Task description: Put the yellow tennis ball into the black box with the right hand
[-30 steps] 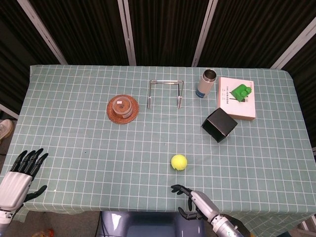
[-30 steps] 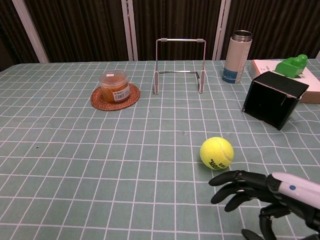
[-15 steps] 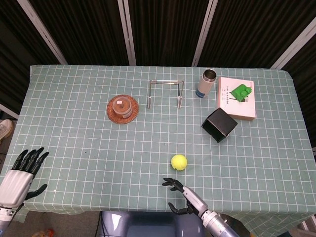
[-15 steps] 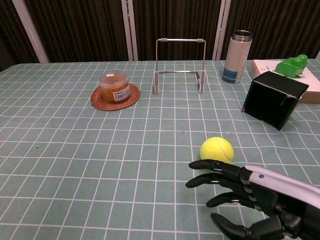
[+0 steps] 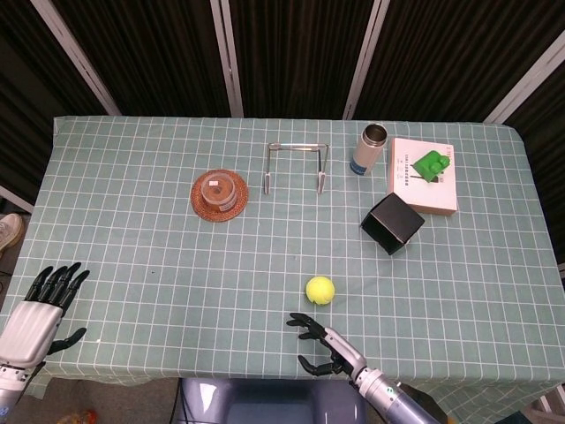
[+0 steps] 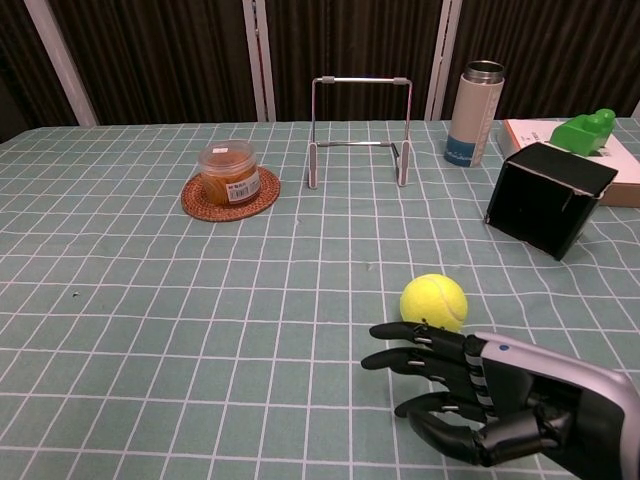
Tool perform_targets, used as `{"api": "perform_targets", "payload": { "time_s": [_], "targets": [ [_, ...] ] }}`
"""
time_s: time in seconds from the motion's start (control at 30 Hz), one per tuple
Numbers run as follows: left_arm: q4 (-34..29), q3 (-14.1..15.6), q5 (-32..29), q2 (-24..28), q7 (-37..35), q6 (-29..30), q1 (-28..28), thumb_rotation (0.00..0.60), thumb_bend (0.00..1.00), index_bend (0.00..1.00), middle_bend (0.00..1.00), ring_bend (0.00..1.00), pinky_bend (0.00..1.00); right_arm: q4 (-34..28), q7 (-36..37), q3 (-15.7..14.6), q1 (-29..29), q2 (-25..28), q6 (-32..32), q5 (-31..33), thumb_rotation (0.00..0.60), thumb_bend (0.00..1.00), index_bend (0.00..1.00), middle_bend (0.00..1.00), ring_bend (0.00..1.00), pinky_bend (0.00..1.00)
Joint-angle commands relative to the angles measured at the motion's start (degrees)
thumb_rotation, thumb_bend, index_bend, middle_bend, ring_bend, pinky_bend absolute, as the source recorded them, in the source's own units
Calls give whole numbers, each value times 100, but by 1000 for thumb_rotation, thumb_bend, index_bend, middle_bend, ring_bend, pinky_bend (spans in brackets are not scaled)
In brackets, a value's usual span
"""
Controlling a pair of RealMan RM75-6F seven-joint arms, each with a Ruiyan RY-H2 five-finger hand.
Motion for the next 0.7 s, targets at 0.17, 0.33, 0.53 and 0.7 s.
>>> {"api": "perform_targets", "payload": {
  "time_s": [0.17,0.33,0.53,0.7],
  "targets": [
    [-23,-36,-107,-37,101,-116,-38,600,143,0,0,32,24,290,576,39,198,48,-61,-200,600,515,62,140,0,151],
    [-36,-59,-187,-61,158,-203,-65,600,143,0,0,32,24,418,845,100,305,64,-82,-229,600,515,62,136,0,151],
    [-48,-90,-281,-86,219,-283,-90,600,143,0,0,32,24,679,1219,200,439,41,-136,-198,600,515,62,130,0,151],
    [-12,-139,-324,-136,271,-265,-101,600,143,0,0,32,24,922,1529,258,512,4,-116,-183,600,515,61,127,0,151]
  ]
}}
